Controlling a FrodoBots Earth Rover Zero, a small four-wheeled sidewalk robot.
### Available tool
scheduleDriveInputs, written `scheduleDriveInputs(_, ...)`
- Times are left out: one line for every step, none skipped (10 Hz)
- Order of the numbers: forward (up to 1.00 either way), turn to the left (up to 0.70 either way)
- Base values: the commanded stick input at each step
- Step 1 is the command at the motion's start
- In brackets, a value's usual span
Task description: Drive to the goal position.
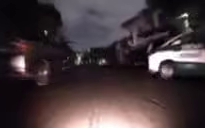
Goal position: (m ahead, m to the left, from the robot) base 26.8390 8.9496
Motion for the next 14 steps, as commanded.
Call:
scheduleDriveInputs(1.0, 0.0)
scheduleDriveInputs(1.0, 0.0)
scheduleDriveInputs(1.0, 0.0)
scheduleDriveInputs(1.0, 0.0)
scheduleDriveInputs(1.0, -0.26)
scheduleDriveInputs(1.0, -0.27)
scheduleDriveInputs(1.0, -0.27)
scheduleDriveInputs(1.0, 0.0)
scheduleDriveInputs(1.0, 0.0)
scheduleDriveInputs(1.0, 0.0)
scheduleDriveInputs(1.0, 0.0)
scheduleDriveInputs(1.0, 0.0)
scheduleDriveInputs(1.0, 0.0)
scheduleDriveInputs(1.0, 0.0)
